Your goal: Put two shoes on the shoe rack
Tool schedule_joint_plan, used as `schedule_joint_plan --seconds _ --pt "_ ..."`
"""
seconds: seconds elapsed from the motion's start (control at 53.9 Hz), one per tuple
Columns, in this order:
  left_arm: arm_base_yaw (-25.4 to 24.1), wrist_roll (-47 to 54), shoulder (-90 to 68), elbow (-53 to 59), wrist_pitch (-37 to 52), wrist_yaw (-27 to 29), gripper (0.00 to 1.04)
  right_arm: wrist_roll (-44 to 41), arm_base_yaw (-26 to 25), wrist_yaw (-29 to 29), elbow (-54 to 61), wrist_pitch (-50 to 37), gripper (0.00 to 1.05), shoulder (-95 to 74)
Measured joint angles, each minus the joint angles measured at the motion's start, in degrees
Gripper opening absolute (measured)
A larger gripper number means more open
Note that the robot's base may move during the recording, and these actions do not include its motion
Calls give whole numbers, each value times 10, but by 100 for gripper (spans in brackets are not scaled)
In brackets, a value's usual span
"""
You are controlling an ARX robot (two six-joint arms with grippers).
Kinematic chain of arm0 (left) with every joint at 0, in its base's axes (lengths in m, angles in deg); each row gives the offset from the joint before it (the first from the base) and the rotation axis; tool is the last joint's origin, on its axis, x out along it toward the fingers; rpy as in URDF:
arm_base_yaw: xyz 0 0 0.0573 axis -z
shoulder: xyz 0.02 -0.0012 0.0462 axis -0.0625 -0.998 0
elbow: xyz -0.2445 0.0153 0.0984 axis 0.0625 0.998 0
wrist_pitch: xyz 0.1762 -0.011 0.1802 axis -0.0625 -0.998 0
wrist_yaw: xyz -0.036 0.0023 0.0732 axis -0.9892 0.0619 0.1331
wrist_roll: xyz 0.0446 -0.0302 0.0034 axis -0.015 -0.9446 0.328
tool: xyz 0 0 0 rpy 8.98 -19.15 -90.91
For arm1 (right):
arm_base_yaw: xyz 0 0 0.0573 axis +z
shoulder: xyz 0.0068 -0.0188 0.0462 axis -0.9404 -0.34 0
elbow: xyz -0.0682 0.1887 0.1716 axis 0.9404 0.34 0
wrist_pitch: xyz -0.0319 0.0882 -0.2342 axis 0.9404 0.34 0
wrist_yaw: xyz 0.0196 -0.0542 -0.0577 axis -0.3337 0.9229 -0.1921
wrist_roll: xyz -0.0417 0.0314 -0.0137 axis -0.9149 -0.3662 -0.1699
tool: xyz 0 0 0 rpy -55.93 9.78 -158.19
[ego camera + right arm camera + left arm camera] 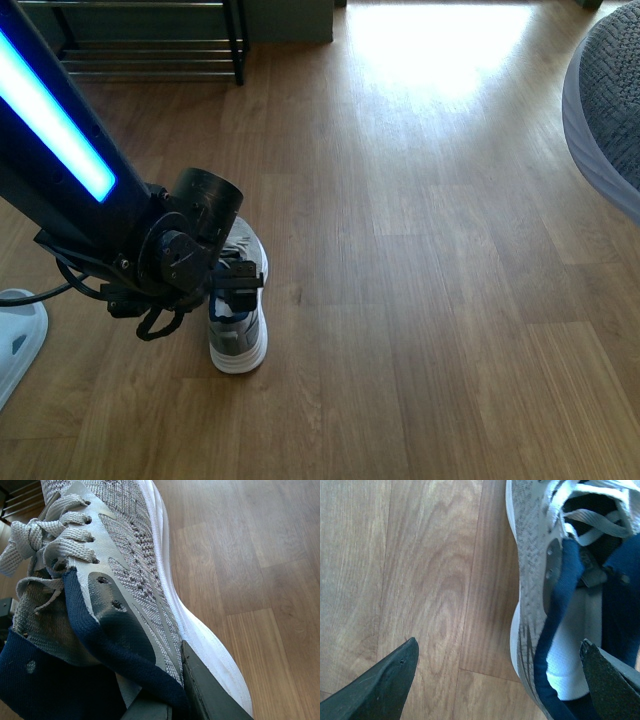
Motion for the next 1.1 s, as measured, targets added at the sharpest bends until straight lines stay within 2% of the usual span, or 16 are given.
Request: schedule_joint_plan --seconds 0.353,0.761,0.928,0.984,1.095 --pt "2 9 -73 -91 -37 -7 95 0 0 0 0 0 1 0" --pt "17 26 -109 -144 -61 42 95 0 0 0 0 0 1 0" --pt "24 26 -115 -146 -62 53 63 0 0 0 0 0 1 0" --pt "26 28 -116 -145 -62 53 56 0 0 0 0 0 1 0" --pt "30 29 -119 -134 -60 56 33 0 0 0 0 0 1 0"
